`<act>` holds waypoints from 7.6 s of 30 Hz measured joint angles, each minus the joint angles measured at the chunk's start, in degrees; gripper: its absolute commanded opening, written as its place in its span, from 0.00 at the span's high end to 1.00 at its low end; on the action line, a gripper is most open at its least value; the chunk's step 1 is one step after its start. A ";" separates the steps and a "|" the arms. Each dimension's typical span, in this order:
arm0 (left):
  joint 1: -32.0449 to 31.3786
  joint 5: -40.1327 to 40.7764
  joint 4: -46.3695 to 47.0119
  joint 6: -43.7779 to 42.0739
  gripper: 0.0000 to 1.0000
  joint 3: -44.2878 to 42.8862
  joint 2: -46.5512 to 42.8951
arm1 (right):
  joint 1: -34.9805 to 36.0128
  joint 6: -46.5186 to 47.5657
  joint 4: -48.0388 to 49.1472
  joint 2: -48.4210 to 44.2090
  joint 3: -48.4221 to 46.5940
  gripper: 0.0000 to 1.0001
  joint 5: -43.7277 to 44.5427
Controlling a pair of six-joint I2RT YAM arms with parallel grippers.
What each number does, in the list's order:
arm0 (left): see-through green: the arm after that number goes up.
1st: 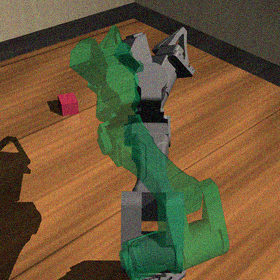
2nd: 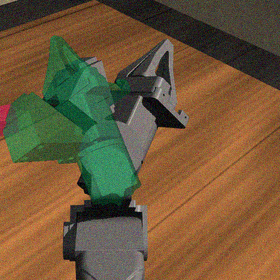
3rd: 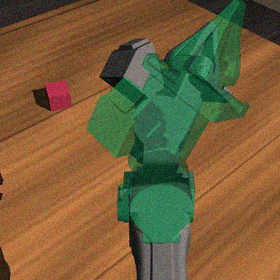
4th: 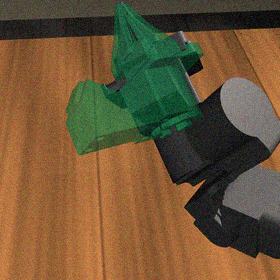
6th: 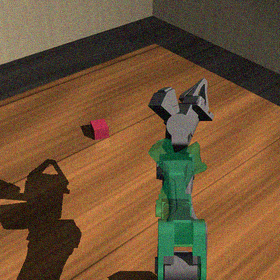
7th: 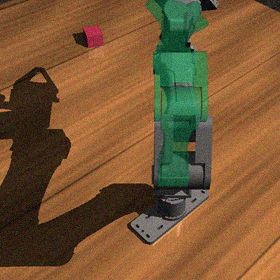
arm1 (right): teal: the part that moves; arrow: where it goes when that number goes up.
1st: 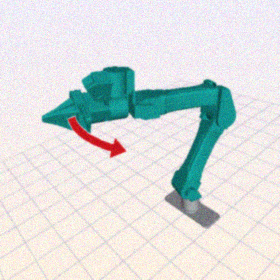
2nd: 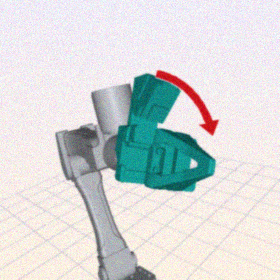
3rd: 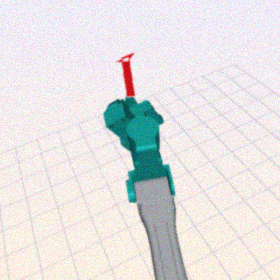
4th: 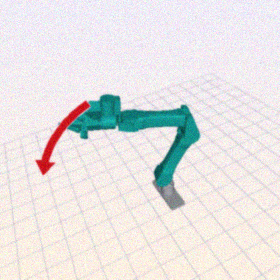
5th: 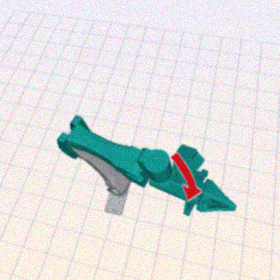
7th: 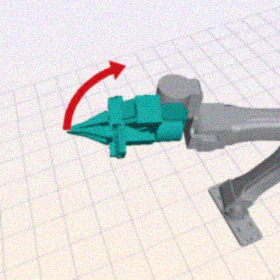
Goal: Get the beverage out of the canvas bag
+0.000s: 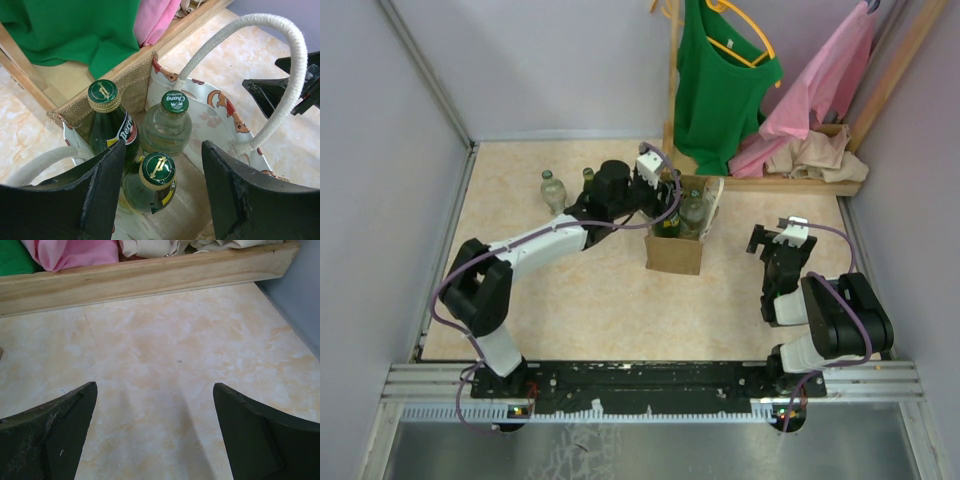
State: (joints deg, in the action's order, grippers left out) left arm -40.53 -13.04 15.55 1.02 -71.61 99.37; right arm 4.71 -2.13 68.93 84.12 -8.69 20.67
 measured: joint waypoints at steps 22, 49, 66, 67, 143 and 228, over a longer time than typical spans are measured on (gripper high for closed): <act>-0.24 1.22 8.35 0.70 0.56 4.02 5.16 | 0.00 0.00 0.00 0.00 0.00 0.01 0.00; -0.59 1.88 4.74 -0.04 1.00 1.36 -0.63 | 0.00 0.00 0.00 0.00 0.00 0.01 0.00; -0.83 6.49 -3.32 -6.29 1.00 -11.19 -16.92 | 0.00 0.00 0.00 0.00 0.00 0.01 0.00; -0.87 8.31 -4.52 -7.30 1.00 -11.17 -18.32 | 0.00 0.00 0.00 0.00 0.00 0.01 0.00; 30.62 22.08 26.99 -0.26 0.01 42.60 -28.41 | 0.00 0.00 0.00 0.00 0.00 0.01 0.00; -1.38 -3.50 2.56 -0.70 0.21 -18.01 16.85 | 0.00 0.00 0.00 0.00 0.00 0.01 0.00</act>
State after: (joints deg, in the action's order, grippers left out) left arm -41.91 -16.53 18.11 0.32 -89.62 116.22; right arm 4.71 -2.13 68.93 84.12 -8.69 20.67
